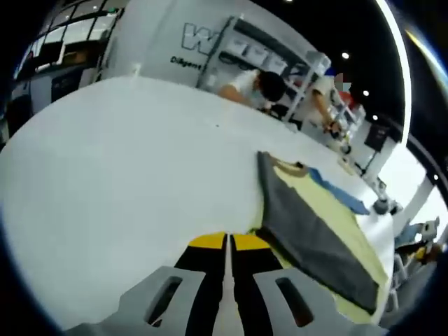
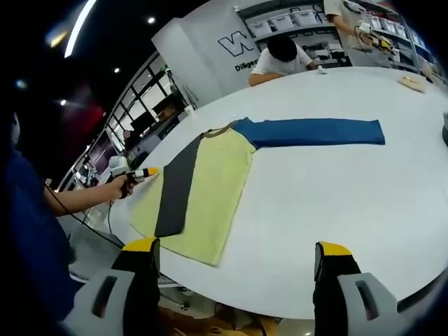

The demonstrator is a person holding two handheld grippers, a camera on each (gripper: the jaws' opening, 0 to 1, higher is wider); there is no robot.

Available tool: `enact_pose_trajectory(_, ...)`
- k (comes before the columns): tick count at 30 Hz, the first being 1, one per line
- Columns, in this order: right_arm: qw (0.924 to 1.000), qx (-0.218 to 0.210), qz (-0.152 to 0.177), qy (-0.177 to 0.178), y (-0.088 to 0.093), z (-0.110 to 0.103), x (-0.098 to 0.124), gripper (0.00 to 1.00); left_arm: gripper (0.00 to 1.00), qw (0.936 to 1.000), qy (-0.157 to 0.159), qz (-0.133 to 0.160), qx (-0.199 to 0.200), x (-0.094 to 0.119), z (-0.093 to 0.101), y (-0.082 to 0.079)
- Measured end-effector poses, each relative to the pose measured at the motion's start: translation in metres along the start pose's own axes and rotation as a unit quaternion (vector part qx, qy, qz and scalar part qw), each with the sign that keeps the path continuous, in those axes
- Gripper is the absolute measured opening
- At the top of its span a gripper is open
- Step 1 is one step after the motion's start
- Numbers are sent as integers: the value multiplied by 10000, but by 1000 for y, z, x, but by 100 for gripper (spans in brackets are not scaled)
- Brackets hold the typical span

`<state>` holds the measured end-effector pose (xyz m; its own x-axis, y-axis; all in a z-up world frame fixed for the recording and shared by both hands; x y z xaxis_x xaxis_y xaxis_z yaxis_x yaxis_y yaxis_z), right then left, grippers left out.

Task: Fold the garment on the visible template until the final outline fits inside the template.

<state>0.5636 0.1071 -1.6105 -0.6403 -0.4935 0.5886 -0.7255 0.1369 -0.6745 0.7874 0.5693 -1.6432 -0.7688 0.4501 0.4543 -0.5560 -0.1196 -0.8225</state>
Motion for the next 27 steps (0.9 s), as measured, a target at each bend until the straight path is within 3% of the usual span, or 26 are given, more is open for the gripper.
enact_pose_trajectory(5,10000,-7,-3,-9,1,1,-1,91,0,9937,757,-33,-827,-17,49,-9)
enact_pose_trajectory(7,10000,-6,-9,-7,1,1,-1,91,0,9924,795,-140,-929,-23,62,-4)
enact_pose_trajectory(10,10000,-7,13,-8,1,0,0,91,0,9925,660,-257,-999,-34,64,4)
enact_pose_trajectory(12,10000,-5,18,-1,1,0,2,91,0,9923,360,-484,-1082,-43,46,17)
enact_pose_trajectory(14,10000,-8,54,-6,-1,-2,3,91,0,9914,314,-521,-1159,-46,38,22)
enact_pose_trajectory(16,10000,4,82,-1,-3,-2,5,91,0,9868,279,-644,-1462,-42,33,27)
enact_pose_trajectory(17,10000,4,85,1,-3,-2,5,91,0,9858,327,-554,-1553,-41,33,25)
enact_pose_trajectory(22,9999,-1,99,-18,-4,-1,2,91,1,9838,256,-683,-1638,-22,23,30)
enact_pose_trajectory(23,9999,6,117,-24,-6,-2,1,91,3,9844,302,-649,-1607,-13,25,30)
enact_pose_trajectory(27,9998,-4,174,-82,-11,0,-4,91,29,9862,480,-661,-1438,18,44,35)
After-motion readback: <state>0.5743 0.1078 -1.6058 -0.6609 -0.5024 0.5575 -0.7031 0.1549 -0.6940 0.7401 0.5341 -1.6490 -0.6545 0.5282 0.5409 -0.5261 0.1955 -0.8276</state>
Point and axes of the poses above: the point that each gripper's makers call its tool centre point, and the gripper's own axes: x roughly backward along the fingers, z roughly to its right, y roughly out of its underside, the point moved 1 cm from there along x, roughly backward along the fingers
